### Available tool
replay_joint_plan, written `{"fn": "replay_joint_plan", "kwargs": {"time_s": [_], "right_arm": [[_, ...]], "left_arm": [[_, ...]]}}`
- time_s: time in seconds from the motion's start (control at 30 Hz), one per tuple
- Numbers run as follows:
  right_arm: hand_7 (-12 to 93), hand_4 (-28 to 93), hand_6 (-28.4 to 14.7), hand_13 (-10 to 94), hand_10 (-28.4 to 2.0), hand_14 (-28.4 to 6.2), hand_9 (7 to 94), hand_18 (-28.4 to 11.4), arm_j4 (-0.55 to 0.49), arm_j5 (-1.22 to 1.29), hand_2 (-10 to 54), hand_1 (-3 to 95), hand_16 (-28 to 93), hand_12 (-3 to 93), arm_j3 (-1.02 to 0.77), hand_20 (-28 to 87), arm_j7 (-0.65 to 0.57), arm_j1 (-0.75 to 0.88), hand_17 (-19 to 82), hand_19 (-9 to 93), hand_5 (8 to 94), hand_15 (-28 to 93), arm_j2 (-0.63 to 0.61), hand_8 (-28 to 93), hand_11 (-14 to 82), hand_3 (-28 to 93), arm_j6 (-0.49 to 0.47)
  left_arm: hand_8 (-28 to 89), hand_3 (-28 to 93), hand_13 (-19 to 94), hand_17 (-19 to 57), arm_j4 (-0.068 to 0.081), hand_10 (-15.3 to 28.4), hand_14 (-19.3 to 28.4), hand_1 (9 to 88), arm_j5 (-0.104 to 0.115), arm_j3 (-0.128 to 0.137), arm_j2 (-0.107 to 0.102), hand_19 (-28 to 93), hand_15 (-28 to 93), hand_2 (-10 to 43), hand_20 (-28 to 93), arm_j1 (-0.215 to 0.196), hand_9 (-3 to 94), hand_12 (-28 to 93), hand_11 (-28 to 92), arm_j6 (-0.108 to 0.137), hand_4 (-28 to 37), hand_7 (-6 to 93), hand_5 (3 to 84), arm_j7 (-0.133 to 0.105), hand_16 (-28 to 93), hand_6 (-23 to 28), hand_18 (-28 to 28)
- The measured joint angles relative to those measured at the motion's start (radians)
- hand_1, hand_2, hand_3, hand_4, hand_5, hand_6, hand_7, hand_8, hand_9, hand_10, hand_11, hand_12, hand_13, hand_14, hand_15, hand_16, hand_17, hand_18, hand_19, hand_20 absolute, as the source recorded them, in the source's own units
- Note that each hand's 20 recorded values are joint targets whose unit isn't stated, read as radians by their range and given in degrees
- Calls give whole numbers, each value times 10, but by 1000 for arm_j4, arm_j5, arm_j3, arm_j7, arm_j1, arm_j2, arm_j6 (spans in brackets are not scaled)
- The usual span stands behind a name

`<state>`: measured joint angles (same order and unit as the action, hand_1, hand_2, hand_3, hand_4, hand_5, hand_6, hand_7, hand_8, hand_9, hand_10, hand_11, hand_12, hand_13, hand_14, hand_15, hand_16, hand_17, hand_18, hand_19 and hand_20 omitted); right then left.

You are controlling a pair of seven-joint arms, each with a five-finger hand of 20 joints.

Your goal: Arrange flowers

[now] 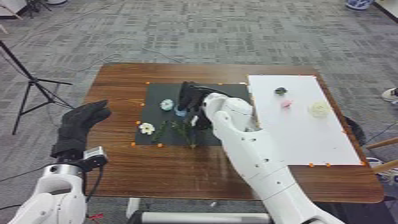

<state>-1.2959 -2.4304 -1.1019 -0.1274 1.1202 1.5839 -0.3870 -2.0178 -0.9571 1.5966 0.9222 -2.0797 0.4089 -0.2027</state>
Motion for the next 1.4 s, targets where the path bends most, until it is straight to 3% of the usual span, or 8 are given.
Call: {"fn": "replay_joint_plan", "kwargs": {"time_s": [0.37, 0.77, 0.87, 1.0, 1.4], "right_arm": [[232, -199, 24, 735, -94, -100, 773, -244, -9, 22, -95, 488, 343, 215, 6, 558, -6, 4, 382, 872, 691, 678, 1, 56, 143, 643, -36], [236, -194, 21, 721, -105, -102, 717, -244, -30, 21, -95, 465, 341, 186, 29, 560, -2, -1, 374, 870, 662, 689, -30, 52, 158, 662, -76], [229, -198, 21, 715, -111, -104, 699, -244, -46, 21, -95, 432, 336, 179, 45, 561, 2, -7, 371, 869, 638, 692, -55, 21, 155, 695, -88], [225, -192, 21, 714, -122, -105, 682, -247, -74, 37, -95, 398, 332, 175, 60, 565, 0, -19, 368, 867, 597, 695, -97, -109, 148, 730, -99], [212, -192, 18, 689, -129, -113, 651, -248, -132, 128, -95, 376, 324, 171, 45, 563, -17, -58, 352, 853, 561, 689, -181, -115, 138, 732, -125]], "left_arm": [[-96, 662, 416, 60, 0, 121, 165, 278, 0, 2, 0, 119, 282, 133, 193, -1, 511, 128, 313, 0, -234, 195, 521, -1, -15, 24, 133], [-94, 661, 412, 59, -1, 127, 166, 278, 0, 6, 2, 118, 280, 128, 192, -3, 509, 126, 311, 0, -231, 193, 521, 0, -17, 24, 133], [-93, 659, 413, 59, -3, 128, 168, 279, -1, 11, 2, 117, 282, 128, 192, -7, 512, 126, 311, 0, -231, 196, 522, 0, -17, 21, 133], [-93, 658, 418, 59, -5, 129, 171, 278, -1, 17, 2, 116, 284, 127, 192, -15, 520, 127, 306, 0, -231, 198, 528, 0, -16, 21, 132], [-93, 658, 423, 59, -13, 133, 177, 278, -1, 22, 2, 115, 287, 125, 191, -27, 539, 134, 295, 0, -234, 202, 542, 1, -16, 16, 133]]}}
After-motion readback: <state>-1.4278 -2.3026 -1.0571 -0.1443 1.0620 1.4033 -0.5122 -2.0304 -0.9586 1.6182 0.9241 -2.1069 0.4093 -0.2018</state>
